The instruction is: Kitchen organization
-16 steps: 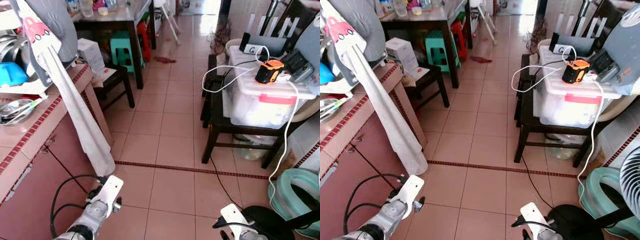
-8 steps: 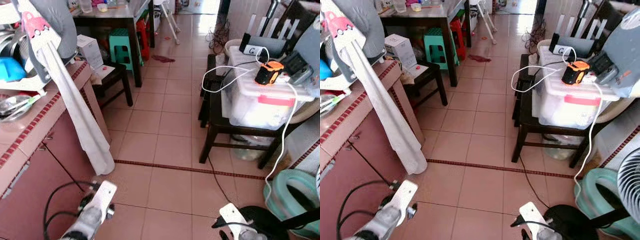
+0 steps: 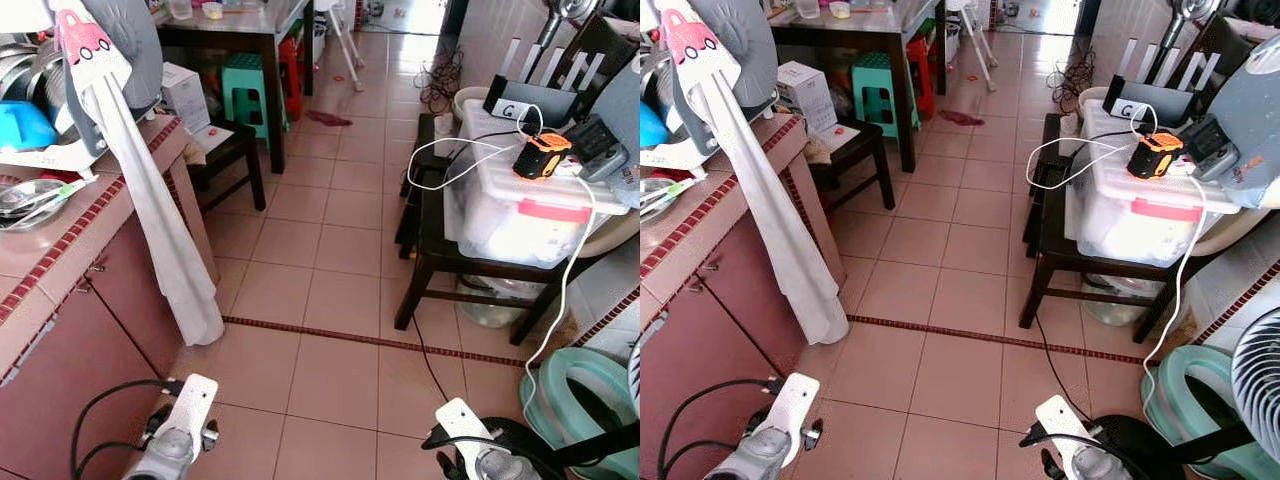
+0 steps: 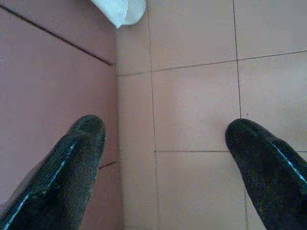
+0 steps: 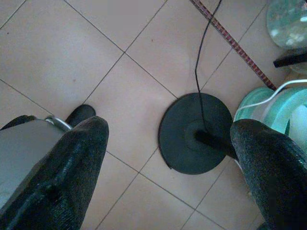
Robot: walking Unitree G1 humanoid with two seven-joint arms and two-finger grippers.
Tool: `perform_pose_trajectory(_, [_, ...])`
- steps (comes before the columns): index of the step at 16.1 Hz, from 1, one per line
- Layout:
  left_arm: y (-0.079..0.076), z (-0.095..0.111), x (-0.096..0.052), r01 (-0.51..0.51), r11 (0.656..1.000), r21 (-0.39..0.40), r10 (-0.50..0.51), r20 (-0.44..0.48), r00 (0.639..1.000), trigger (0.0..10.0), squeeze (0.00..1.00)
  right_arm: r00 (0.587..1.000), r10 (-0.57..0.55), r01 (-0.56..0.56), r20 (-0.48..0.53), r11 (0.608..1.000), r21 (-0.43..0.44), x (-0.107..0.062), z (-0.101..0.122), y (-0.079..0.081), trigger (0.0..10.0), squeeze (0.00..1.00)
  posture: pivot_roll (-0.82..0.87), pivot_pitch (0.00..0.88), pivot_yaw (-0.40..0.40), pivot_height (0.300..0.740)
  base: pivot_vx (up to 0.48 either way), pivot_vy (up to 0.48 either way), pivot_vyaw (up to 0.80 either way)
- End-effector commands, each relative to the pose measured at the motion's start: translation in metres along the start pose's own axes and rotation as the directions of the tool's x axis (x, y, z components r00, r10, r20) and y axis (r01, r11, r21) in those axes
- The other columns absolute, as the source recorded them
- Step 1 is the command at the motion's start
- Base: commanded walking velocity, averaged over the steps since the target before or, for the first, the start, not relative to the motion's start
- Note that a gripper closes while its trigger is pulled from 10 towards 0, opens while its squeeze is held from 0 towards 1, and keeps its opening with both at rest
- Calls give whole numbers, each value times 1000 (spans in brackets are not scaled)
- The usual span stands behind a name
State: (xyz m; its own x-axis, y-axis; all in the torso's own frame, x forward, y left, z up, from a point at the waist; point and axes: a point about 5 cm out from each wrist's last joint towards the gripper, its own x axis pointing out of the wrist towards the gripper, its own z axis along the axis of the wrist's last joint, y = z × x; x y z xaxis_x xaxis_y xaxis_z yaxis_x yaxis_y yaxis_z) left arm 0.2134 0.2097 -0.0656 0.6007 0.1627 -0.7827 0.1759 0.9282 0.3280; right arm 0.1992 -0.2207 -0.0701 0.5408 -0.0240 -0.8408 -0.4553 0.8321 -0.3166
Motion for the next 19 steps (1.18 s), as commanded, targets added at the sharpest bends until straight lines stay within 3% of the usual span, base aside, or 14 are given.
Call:
perform_pose_trajectory(1, [2,-6,0,-10,1000,-26,9,-24,1000,10000,0,1000,6,-6,7,1000,-6,0,4,-1,10000,0,-72,0,-15,740,0,0,0])
perform_pose_trajectory(5, [1,-9,-1,-5,996,-85,1,-40,999,10000,0,1000,7,-7,13,1000,-3,1,7,-1,10000,0,-66,0,-13,740,0,0,0])
perform_pose_trajectory(8, [1,-10,-1,6,998,-59,-8,-40,999,10000,0,1000,26,-27,5,1000,4,1,1,13,10000,0,-65,0,-2,740,0,0,0])
perform_pose_trajectory(19, [1,-10,-1,19,999,-33,-20,-40,999,10000,0,1000,5,-5,-27,1000,-6,0,-8,11,10000,0,-78,0,13,740,0,0,0])
